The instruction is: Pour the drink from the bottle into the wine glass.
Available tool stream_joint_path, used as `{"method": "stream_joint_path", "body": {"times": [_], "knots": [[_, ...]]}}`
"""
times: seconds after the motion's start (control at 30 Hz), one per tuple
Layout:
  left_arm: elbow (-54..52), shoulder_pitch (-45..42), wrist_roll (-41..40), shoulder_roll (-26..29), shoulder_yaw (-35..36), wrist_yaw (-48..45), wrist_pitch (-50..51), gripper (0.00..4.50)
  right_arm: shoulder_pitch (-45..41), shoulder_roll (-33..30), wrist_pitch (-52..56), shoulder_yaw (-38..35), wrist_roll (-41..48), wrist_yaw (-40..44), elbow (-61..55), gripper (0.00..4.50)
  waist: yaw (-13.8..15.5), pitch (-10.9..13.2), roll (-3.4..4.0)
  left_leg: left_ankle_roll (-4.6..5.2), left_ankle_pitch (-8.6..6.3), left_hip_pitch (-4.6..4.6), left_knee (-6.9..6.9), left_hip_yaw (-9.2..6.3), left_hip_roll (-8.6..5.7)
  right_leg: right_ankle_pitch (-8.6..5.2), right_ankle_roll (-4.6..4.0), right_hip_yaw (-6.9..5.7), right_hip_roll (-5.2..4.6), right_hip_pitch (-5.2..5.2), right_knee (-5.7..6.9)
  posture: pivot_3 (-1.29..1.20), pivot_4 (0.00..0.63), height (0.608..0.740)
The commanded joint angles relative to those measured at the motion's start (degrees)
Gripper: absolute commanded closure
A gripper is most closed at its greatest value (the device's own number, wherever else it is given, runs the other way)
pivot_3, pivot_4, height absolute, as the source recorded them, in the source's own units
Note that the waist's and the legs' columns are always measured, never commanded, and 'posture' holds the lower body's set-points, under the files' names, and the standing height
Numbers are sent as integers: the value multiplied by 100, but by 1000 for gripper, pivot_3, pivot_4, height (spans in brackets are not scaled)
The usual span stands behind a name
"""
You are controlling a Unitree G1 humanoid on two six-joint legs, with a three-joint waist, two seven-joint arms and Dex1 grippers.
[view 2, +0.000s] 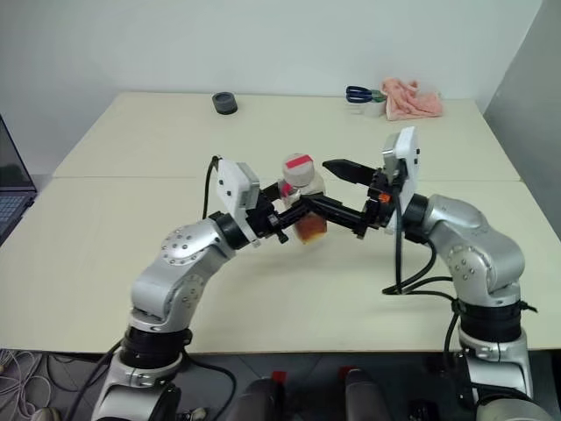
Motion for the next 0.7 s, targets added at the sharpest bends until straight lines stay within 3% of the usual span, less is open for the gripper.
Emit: {"method": "stream_joint_path", "body": {"times": [0.03, 0.17, 0.5, 0.6, 0.7], "knots": [[-31, -101, 172, -131, 34, 224, -315, 2695, -147, 416, -138, 135, -204, -892, -483, 21, -4, 0, 0, 0, 0, 2, 0, 0, 1, 0, 0, 0, 2, 0, 3, 0, 150, 740], [99, -231, 232, -197, 54, 268, -373, 2695, -241, 816, -442, 391, -828, -1660, -444, 21, 18, 0, 0, -3, 1, 0, 0, 0, -4, 0, 0, 0, 0, 0, 2, 0, 150, 740], [23, -316, 174, -144, 47, 223, -293, 2695, -118, 799, -815, 670, -1231, -1619, -206, 21, 27, 0, 0, -3, 1, -3, -1, -1, -6, 0, 0, -2, -4, 0, -4, 0, 150, 740], [21, -305, 173, -121, 54, 216, -296, 2695, -134, 809, -801, 629, -1182, -1579, -180, 643, 22, 0, 0, -2, 1, -3, -1, 0, -6, 0, 0, -2, -3, 0, -3, 0, 150, 740], [8, -277, 175, -89, 75, 208, -288, 2695, -129, 791, -780, 589, -1098, -1505, -187, 1731, 20, 0, 0, -2, 1, -3, -1, 0, -6, 0, 0, -2, -3, 0, -3, 0, 150, 740]]}}
